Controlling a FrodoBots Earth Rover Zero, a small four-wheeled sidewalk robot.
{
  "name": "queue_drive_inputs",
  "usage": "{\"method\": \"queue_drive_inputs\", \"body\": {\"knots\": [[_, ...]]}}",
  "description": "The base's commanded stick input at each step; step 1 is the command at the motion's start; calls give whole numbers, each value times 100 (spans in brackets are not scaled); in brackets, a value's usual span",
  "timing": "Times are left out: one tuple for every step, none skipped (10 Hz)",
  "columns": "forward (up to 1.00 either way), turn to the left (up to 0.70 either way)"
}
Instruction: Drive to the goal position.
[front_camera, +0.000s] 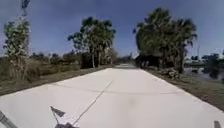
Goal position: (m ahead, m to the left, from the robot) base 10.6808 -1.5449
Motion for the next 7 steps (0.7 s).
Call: {"method": "queue_drive_inputs", "body": {"knots": [[85, 0], [85, 0], [85, 0], [85, 0], [85, 0], [85, 0], [85, 0]]}}
